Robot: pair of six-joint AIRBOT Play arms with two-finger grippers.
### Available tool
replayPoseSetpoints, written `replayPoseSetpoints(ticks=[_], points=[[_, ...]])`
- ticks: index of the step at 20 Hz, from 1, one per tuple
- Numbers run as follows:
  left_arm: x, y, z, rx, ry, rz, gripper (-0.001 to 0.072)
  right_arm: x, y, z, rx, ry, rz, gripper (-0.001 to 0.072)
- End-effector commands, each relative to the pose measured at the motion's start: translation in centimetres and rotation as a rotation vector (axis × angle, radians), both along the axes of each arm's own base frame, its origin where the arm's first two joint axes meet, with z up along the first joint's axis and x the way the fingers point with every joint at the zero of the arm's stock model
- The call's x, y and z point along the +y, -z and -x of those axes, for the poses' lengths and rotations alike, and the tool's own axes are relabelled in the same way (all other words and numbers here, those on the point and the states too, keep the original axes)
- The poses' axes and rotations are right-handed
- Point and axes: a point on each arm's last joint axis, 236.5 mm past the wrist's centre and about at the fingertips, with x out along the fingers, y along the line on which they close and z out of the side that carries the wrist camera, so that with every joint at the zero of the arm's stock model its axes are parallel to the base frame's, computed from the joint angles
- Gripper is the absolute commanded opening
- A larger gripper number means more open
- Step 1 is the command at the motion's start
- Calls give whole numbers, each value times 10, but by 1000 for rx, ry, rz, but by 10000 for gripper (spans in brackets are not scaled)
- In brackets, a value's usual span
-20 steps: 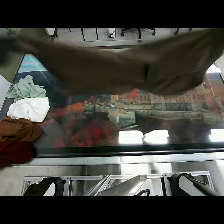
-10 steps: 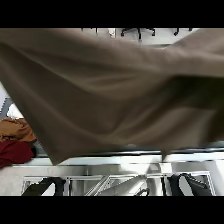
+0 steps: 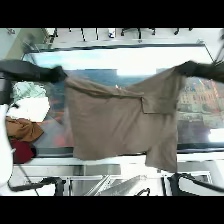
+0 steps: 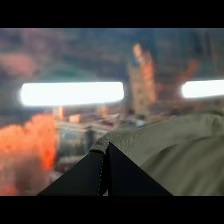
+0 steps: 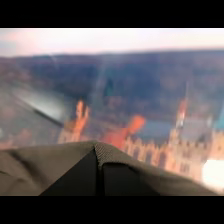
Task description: Fold the shirts.
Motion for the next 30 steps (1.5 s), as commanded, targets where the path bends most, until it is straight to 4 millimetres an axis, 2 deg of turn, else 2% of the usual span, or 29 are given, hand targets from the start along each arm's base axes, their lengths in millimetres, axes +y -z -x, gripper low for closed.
replayPoseSetpoints(ticks=[1, 3, 5, 8, 10, 12, 13, 15, 17, 19, 23, 25, 30], points=[[4, 132, -20, 206, -17, -16, 12, -23, 135, -26, 213, 117, -80, 22], [6, 151, -42, 218, -21, -8, 11, -46, 153, -48, 226, 167, -134, 22], [6, 146, -70, 176, -33, -1, 11, -69, 152, -70, 208, 202, -156, 22], [2, 127, -100, 127, -57, 26, 11, -86, 125, -93, 146, 185, -155, 22], [0, 115, -107, 109, -53, 26, 11, -92, 106, -97, 116, 164, -135, 22], [-3, 112, -104, 117, -39, 25, 11, -94, 101, -89, 141, 126, -104, 22], [-4, 117, -100, 138, -34, 25, 11, -97, 105, -80, 175, 112, -76, 22], [-5, 134, -88, 194, -24, 23, 11, -103, 123, -55, 282, 77, 20, 22], [-8, 150, -79, 234, -22, 20, 11, -117, 143, -28, 404, 61, 136, 22], [-11, 164, -70, 264, -14, 6, 11, -122, 158, -14, 474, 57, 185, 22], [-10, 183, -60, 280, 14, -117, 11, -114, 192, 5, 562, 31, 252, 22], [-7, 185, -59, 281, 14, -152, 11, -119, 208, 17, 627, 36, 327, 23], [-13, 186, -59, 271, 26, -165, 11, -110, 214, 12, 630, 44, 341, 23]])
